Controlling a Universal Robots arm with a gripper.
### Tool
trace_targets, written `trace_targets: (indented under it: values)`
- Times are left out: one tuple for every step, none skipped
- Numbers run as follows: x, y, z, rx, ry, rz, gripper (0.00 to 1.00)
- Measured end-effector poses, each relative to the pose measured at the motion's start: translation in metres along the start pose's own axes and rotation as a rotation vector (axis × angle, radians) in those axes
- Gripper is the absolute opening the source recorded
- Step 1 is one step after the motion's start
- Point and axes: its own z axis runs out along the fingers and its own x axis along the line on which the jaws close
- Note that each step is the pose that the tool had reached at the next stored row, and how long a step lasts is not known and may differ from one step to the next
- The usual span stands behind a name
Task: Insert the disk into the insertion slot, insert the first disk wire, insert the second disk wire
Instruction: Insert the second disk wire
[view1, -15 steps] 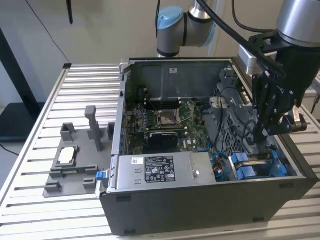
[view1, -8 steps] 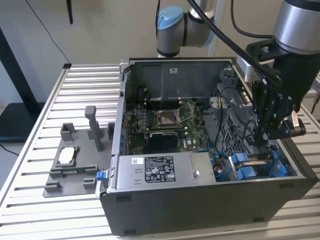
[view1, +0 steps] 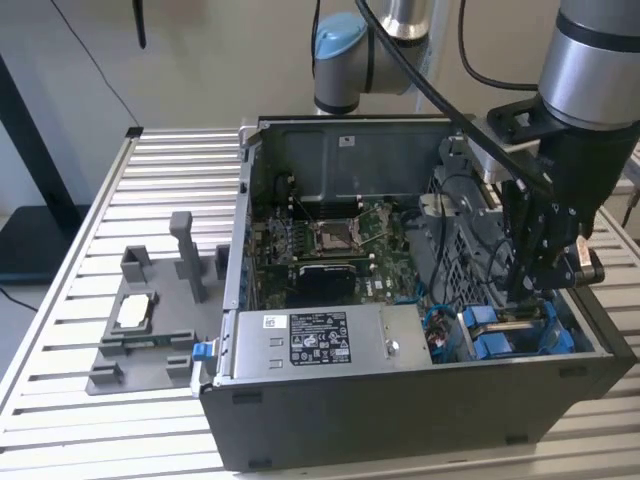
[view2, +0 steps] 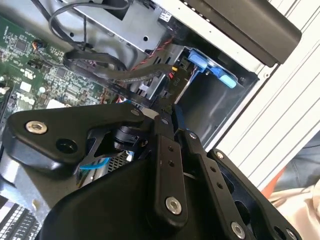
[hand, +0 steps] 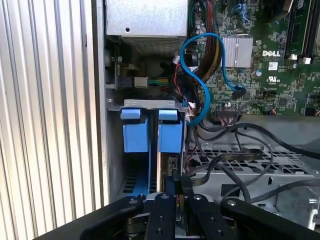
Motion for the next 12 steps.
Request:
trace_targets:
  values:
    - [0.0000,0.0002,0.0009,0.0008,0.0001,0.000,0.16]
    - [0.0000,0.0003,0.0014,0.0013,0.0002,0.000,0.16]
    - [0.0000,0.0003,0.0015,0.0015,0.0003,0.000,0.16]
    - [0.0000,0.0003,0.0015,0.0016,0.0004,0.000,0.16]
    - [0.0000,0.0003,0.0016,0.0016,0.0004,0.000,0.16]
    - [0.0001,0.0003,0.0017,0.0016,0.0002,0.000,0.16]
    - [0.0000,0.0003,0.0018,0.0016,0.0001,0.000,0.16]
    - [0.0000,0.0003,0.0018,0.0017,0.0004,0.000,0.16]
    - [0.0000,0.0004,0.0022,0.0021,0.0008,0.000,0.16]
    - [0.0000,0.0005,0.0025,0.0036,0.0023,0.000,0.16]
    - [0.0000,0.0006,0.0029,0.0067,0.0048,0.000,0.16]
    - [0.0000,0.0007,0.0035,0.0106,0.0075,-0.001,0.16]
